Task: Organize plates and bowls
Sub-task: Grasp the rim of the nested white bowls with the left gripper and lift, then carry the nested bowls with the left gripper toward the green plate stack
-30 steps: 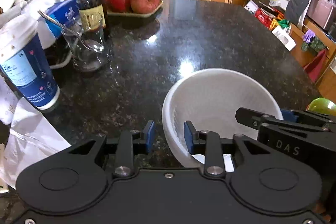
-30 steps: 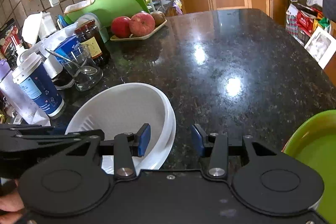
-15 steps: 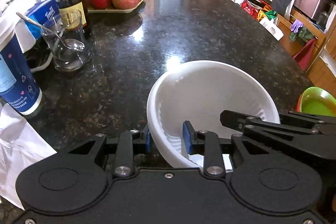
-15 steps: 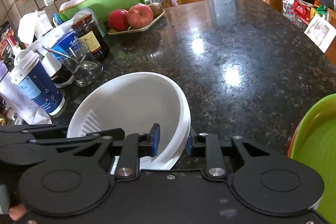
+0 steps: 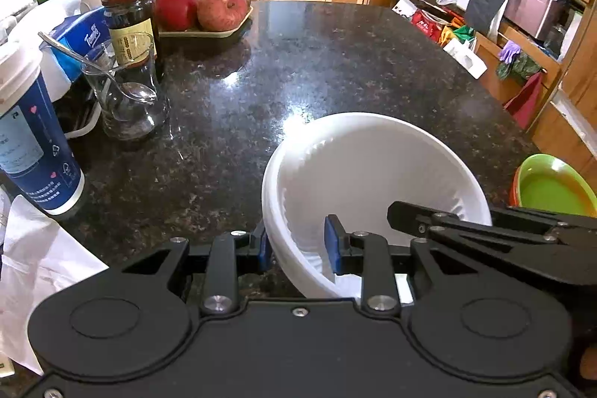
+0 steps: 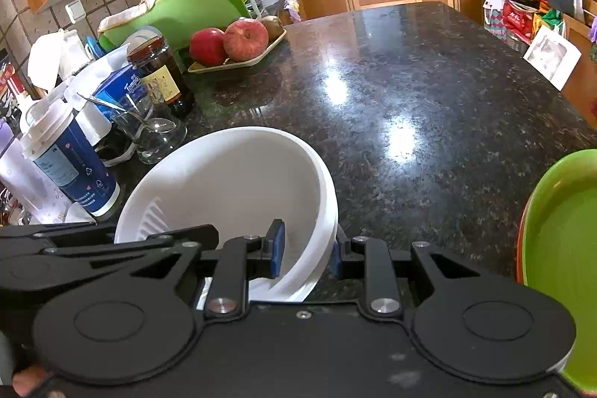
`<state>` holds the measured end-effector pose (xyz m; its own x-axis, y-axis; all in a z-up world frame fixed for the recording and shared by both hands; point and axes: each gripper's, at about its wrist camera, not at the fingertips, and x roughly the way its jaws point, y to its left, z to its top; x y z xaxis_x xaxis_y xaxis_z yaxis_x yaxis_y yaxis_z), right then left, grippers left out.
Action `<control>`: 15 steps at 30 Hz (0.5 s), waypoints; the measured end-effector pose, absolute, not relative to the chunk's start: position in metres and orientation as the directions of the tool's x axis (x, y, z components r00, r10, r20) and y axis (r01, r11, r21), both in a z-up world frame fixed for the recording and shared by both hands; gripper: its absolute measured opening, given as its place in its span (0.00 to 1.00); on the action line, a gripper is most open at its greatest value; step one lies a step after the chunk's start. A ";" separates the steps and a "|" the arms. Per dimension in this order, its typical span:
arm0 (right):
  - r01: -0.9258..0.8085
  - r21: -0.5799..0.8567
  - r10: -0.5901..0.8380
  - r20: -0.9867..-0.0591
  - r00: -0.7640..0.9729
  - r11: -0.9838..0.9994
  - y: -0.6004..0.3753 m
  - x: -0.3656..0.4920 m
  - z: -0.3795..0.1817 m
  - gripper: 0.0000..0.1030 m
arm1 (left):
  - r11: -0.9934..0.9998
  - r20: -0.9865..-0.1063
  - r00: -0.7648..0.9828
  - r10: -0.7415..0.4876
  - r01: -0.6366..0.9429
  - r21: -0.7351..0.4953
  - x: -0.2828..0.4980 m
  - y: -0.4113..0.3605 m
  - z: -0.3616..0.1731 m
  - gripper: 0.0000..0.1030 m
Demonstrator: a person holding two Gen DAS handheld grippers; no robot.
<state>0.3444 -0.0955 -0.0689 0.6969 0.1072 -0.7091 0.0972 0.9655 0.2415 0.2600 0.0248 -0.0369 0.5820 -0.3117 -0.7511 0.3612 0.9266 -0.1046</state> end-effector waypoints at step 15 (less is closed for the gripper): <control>0.147 0.248 0.061 -0.673 0.737 0.958 -0.095 0.300 -0.055 0.27 | 0.903 -0.735 0.583 -0.346 0.420 -0.091 0.237 0.024 -0.027 0.36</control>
<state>0.2996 -0.0952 -0.0547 0.7371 0.0605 -0.6730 0.1474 0.9576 0.2475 0.2371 0.0239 -0.0272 0.5834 -0.3457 -0.7349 0.4204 0.9028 -0.0909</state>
